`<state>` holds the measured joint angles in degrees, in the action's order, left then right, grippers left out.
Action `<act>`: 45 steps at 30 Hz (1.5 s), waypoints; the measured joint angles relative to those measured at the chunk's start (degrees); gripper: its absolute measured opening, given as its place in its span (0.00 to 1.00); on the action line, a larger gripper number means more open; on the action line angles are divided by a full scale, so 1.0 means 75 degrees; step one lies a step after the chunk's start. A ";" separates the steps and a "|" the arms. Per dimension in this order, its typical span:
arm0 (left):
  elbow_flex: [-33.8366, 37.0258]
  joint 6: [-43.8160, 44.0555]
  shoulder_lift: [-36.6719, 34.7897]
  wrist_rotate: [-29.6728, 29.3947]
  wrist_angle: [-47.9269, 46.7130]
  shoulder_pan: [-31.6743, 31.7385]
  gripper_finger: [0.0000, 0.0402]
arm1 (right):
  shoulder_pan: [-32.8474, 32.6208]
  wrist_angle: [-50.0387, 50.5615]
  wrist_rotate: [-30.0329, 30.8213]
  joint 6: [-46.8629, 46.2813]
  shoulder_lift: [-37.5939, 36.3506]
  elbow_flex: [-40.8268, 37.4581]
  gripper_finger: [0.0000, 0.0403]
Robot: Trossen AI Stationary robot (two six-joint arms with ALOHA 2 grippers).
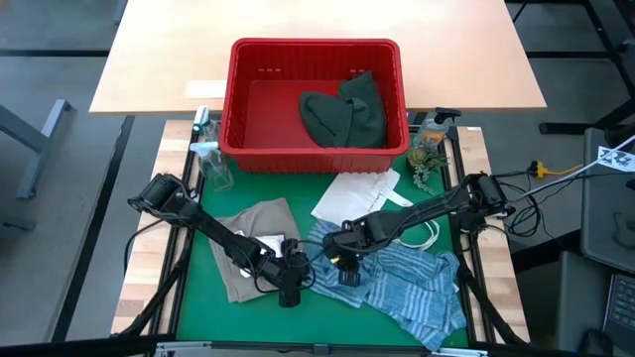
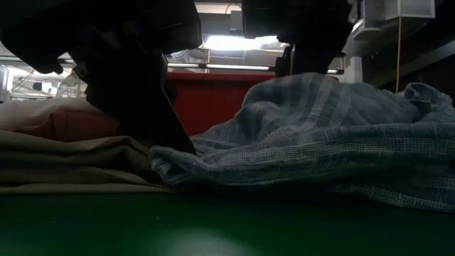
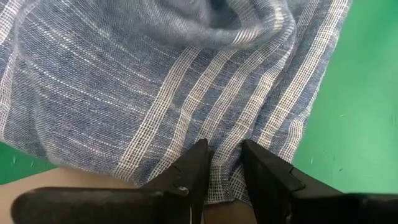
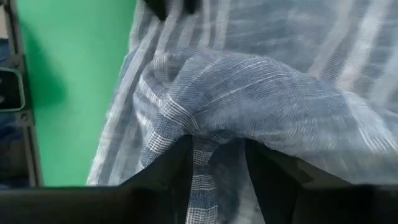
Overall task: Fold Laundry from Bin
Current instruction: Fold the blue polo shirt
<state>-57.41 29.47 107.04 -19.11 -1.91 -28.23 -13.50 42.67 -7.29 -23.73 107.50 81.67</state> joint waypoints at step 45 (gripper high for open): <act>-0.0204 0.0004 -0.0660 0.0494 0.0008 -0.0049 0.24 | -0.2448 0.1348 0.1045 -0.1783 -0.1134 0.0012 0.04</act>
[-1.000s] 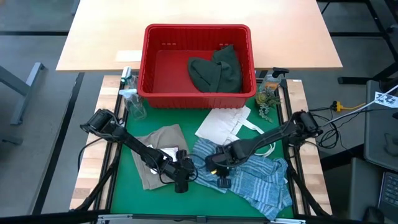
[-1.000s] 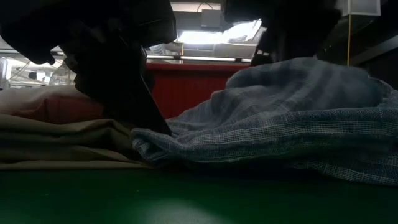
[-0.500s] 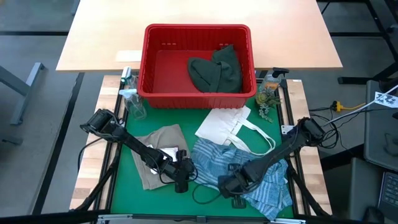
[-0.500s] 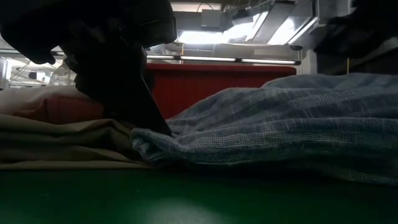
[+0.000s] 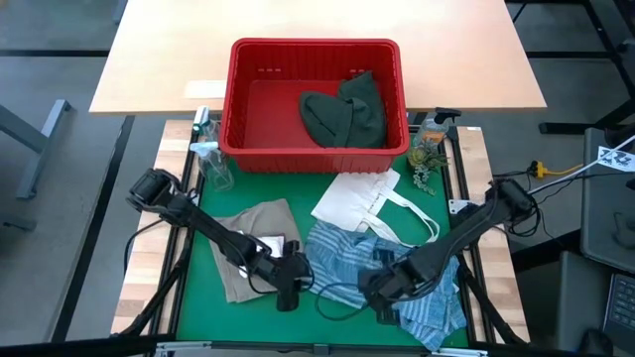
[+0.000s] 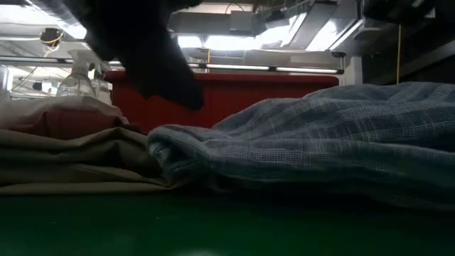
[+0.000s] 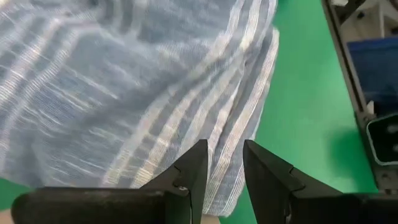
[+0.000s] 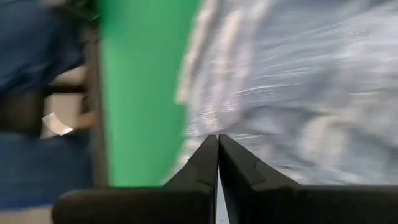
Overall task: Fold Laundry from Bin
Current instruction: Fold the blue polo shirt
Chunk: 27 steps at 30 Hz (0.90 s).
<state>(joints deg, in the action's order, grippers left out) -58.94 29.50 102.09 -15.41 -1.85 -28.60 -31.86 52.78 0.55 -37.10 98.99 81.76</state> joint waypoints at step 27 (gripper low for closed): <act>-0.0009 -0.0021 -0.0121 -0.0449 -0.0006 0.0017 0.24 | 0.0455 0.2203 0.2945 0.1752 -0.0020 -0.0015 0.45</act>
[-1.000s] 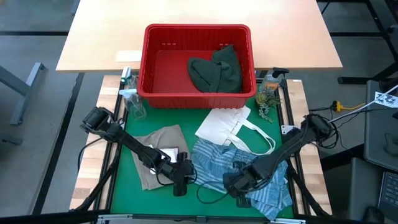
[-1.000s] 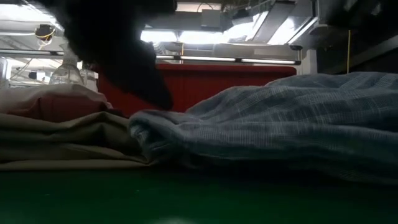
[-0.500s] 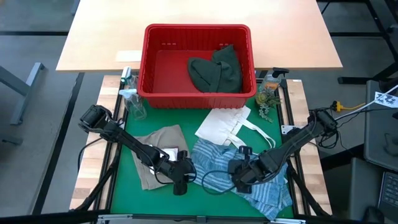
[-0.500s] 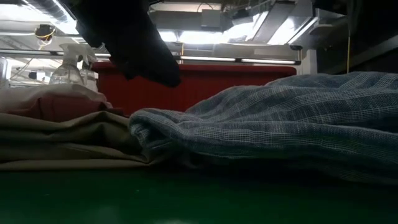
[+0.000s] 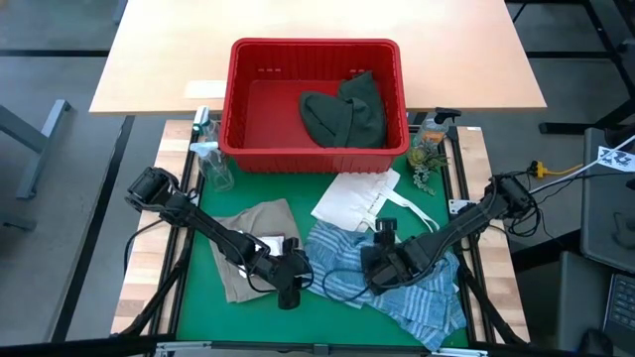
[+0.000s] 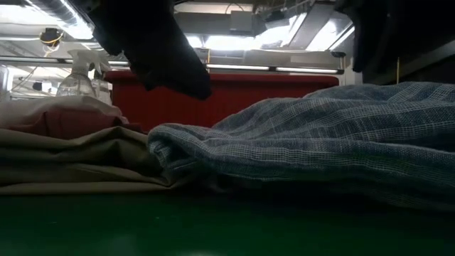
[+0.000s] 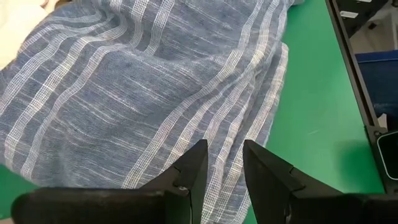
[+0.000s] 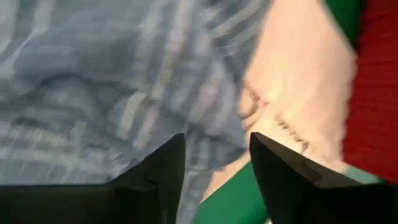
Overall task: Fold Laundry from Bin
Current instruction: Fold the blue polo shirt
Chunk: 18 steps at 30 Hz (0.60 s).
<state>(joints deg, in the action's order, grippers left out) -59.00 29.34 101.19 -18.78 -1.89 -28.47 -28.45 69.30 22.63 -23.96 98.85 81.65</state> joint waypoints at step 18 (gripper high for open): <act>-0.0003 0.0009 0.0002 -0.0027 0.0000 -0.0012 0.24 | -0.0466 0.1029 -0.1187 -0.1539 -0.0830 -0.0635 0.52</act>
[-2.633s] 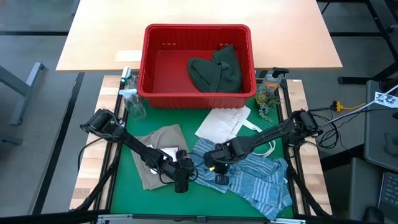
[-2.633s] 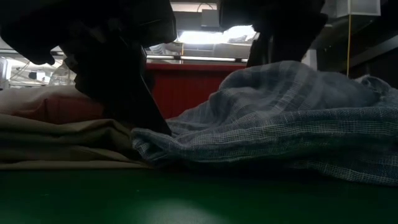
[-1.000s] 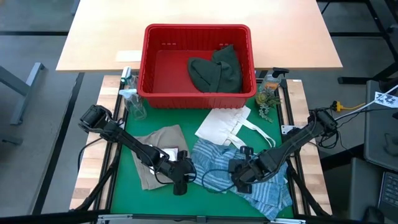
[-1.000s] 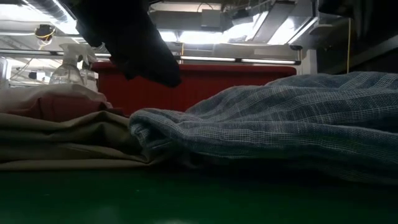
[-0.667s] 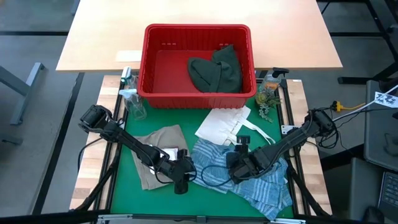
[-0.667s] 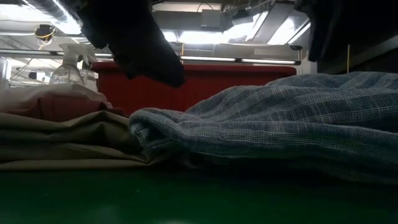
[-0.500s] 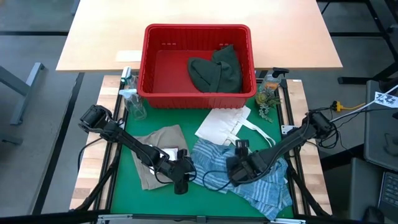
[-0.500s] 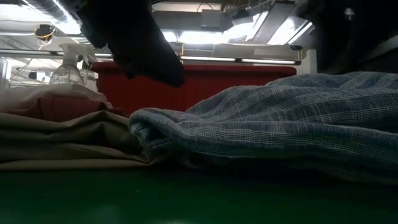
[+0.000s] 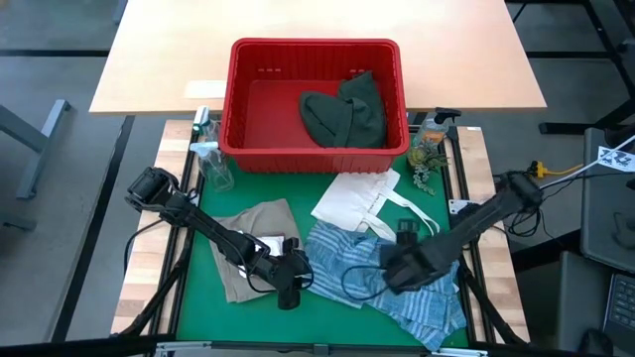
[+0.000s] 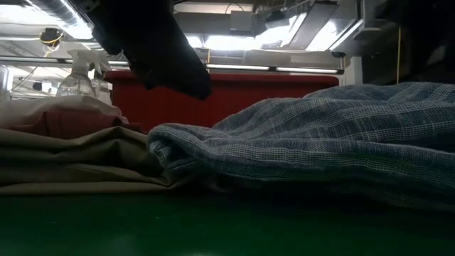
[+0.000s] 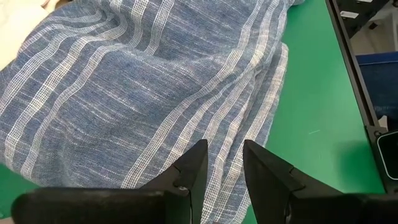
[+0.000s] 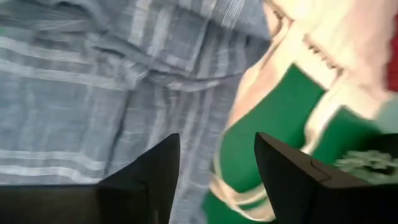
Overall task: Fold Laundry from Bin
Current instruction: Fold the blue polo shirt
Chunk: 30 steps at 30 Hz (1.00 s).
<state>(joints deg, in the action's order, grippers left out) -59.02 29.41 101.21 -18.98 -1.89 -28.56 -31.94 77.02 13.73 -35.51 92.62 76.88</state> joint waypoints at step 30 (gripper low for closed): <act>0.0000 -0.0006 0.0000 -0.0264 -0.0018 0.0006 0.24 | 0.0786 -0.9677 0.0638 -0.4224 -0.2326 -0.5731 0.52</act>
<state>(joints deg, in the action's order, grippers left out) -59.02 29.36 101.21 -20.96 -2.03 -28.51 -26.04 4.44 18.51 -67.18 75.18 33.90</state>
